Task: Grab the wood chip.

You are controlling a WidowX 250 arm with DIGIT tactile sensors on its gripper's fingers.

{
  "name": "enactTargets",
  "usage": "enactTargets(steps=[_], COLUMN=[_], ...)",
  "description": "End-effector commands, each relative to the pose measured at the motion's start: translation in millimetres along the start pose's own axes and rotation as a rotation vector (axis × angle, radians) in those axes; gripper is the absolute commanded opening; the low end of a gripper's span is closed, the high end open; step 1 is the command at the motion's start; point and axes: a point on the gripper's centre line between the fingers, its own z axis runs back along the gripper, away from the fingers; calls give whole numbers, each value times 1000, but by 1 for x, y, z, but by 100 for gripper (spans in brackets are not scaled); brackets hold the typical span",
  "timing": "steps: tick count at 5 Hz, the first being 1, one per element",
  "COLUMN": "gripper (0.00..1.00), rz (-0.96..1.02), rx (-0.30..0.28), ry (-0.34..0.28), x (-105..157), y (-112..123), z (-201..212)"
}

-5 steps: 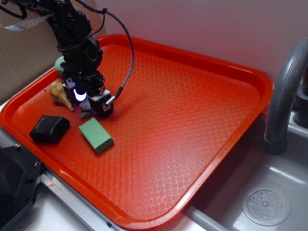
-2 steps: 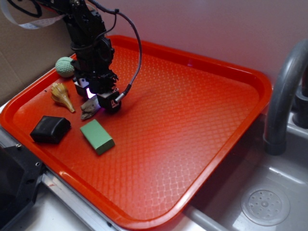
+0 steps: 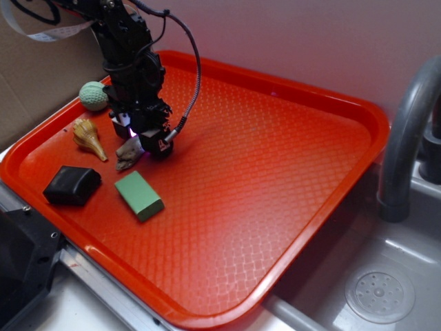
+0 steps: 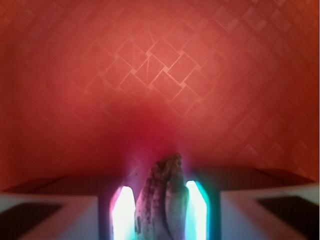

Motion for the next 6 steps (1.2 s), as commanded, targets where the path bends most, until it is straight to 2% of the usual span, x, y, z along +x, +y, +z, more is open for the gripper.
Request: enactTargets(steps=[1,2,4,6], gripper=[0,0,0,0], rz=[-13,-26,170,178], rx=[20,44,-23,-52], ry=[13,7,-139,-290], x=[-11,-12,-21,-38], y=[-3,0,-9,-11], z=[-10,6,105,204])
